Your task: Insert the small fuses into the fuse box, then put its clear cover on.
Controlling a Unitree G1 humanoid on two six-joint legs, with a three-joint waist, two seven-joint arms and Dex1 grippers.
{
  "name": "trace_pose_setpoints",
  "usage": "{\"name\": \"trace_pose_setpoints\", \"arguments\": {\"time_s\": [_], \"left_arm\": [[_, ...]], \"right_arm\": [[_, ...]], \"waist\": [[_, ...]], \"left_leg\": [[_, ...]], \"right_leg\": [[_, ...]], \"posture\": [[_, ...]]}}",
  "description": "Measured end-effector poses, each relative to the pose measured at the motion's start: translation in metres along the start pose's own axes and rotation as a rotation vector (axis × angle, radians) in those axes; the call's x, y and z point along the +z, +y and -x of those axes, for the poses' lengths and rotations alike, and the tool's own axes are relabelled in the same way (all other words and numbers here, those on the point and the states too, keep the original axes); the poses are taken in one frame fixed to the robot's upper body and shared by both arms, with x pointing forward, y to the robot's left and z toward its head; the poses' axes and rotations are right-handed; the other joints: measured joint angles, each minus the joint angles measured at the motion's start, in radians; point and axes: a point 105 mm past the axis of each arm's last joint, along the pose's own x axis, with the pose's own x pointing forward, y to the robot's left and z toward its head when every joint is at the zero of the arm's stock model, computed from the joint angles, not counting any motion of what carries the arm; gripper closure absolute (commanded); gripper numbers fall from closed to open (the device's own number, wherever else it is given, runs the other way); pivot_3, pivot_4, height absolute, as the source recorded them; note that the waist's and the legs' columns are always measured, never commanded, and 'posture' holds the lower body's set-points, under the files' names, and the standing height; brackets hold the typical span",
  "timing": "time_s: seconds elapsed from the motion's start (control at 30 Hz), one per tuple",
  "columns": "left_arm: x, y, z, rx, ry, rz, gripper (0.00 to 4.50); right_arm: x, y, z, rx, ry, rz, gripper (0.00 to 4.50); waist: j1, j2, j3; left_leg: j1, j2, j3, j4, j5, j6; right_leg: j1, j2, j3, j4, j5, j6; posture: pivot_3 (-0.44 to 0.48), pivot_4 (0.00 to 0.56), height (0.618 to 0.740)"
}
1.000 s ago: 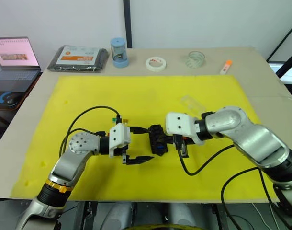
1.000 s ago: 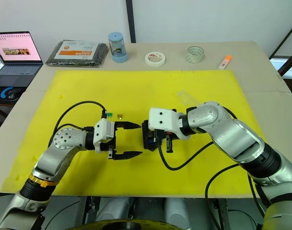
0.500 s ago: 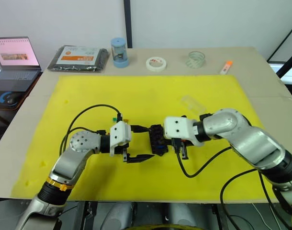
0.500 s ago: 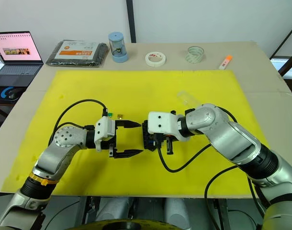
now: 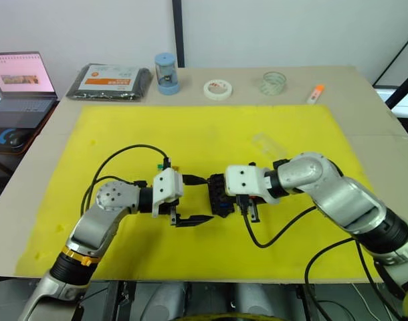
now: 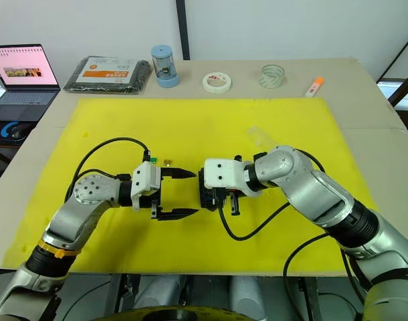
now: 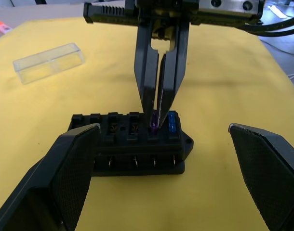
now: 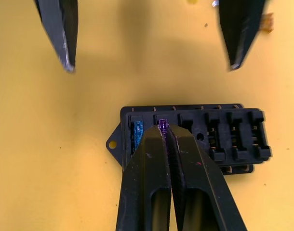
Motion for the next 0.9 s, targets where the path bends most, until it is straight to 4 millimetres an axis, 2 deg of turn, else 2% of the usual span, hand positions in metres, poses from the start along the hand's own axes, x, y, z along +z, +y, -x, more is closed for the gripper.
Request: {"name": "trace_pose_setpoints", "arguments": {"time_s": [0.57,0.67,0.9], "left_arm": [[-0.004,0.001,0.000,0.004,0.008,-0.020,0.03],[-0.005,0.000,0.000,0.004,0.008,-0.018,0.00],[-0.005,0.000,0.000,0.010,0.005,-0.014,0.00]], "right_arm": [[-0.001,-0.001,-0.005,0.008,0.006,0.025,4.50],[-0.002,-0.002,-0.006,0.005,0.003,0.014,3.75],[-0.002,-0.009,-0.003,-0.034,-0.002,0.012,1.43]], "waist": [[-0.001,0.000,0.000],[-0.002,0.000,0.000],[0.001,0.000,0.000]], "left_leg": [[0.001,0.000,0.000,0.000,0.000,0.000],[0.001,0.000,0.000,0.000,0.000,0.000],[0.000,0.000,0.000,0.000,0.000,0.000]], "right_leg": [[0.001,0.000,0.000,0.000,0.000,0.000],[0.000,0.001,0.000,0.000,0.000,0.000],[0.000,0.000,0.000,0.000,0.000,0.000]], "posture": [[0.000,0.150,0.740],[0.000,0.150,0.740],[0.000,0.150,0.740]]}}
